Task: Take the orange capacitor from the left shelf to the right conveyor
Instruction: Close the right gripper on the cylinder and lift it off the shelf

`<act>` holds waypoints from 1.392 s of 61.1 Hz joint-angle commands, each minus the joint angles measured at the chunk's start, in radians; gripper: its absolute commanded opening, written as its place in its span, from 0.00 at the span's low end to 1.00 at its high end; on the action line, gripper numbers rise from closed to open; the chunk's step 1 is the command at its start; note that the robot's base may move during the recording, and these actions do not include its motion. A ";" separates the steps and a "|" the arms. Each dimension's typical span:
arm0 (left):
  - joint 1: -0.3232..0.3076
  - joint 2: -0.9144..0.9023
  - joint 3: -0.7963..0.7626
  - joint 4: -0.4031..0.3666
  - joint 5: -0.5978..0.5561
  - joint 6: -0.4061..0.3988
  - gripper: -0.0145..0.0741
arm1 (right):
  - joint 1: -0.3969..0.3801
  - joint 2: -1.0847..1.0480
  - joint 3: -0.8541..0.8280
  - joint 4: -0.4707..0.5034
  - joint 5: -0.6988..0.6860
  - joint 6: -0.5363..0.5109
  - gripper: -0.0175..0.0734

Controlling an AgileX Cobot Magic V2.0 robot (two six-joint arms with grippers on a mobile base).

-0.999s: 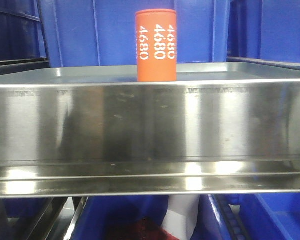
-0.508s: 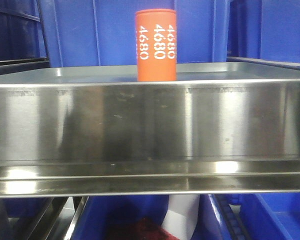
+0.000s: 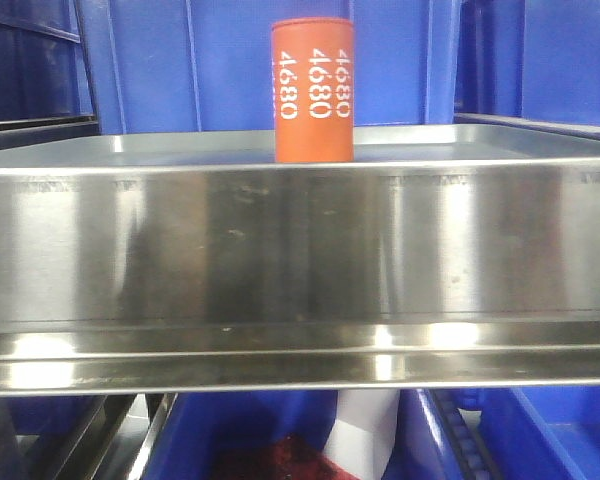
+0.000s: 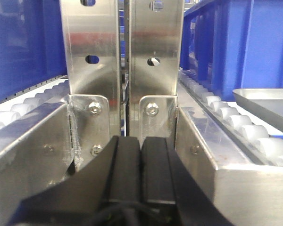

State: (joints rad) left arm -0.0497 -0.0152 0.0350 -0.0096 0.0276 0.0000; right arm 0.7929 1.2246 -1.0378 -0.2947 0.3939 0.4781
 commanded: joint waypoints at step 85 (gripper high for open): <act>-0.002 -0.007 0.022 -0.003 -0.085 0.000 0.02 | -0.050 -0.215 -0.014 0.007 0.082 -0.005 0.25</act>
State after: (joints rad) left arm -0.0497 -0.0152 0.0350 -0.0096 0.0276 0.0000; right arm 0.7440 1.1135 -1.0354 -0.2741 0.5431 0.4828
